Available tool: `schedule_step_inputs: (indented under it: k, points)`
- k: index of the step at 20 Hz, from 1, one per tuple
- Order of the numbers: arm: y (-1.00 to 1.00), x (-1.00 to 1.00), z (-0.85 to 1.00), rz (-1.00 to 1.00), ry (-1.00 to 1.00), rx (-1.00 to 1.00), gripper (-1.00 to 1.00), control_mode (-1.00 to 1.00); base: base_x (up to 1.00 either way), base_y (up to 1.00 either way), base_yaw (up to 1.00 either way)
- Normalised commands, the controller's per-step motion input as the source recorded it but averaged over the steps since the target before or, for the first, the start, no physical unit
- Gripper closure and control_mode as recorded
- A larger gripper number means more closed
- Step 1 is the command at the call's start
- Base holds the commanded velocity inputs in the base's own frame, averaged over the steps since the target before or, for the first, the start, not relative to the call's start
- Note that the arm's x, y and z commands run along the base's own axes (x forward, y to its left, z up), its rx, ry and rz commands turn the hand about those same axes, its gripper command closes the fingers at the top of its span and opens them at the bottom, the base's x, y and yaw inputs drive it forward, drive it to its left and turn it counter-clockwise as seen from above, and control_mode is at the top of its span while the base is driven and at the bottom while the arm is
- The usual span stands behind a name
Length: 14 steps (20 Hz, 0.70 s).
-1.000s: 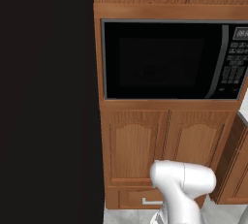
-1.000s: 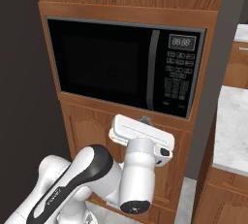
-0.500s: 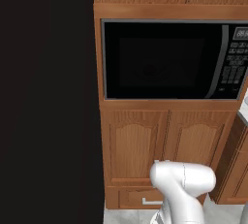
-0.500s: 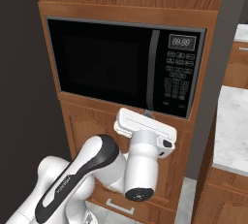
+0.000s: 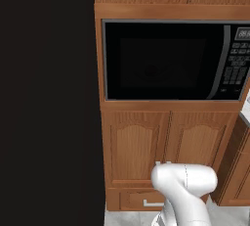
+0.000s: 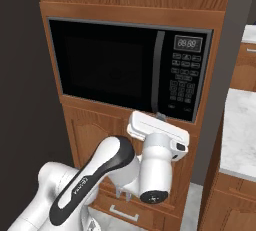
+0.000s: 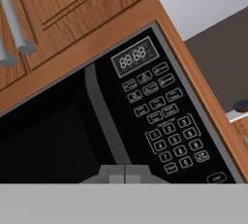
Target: Place the bowl containing the fish and onion in the microwave. Close the microwave door and press the start button to microwave the meal.
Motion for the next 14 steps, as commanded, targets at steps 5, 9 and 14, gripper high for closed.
schedule_step_inputs:
  k: [5,9,14]
  points:
    - [-0.01,0.09,-0.26,0.0,0.0,0.0,1.0,-1.0,0.0,0.0,0.0]
    - [0.0,0.1,-0.01,-0.03,0.02,-0.01,1.0,-1.0,0.0,0.0,0.0]
    - [0.0,0.0,0.02,-0.1,0.09,-0.1,1.0,-1.0,0.0,0.0,0.0]
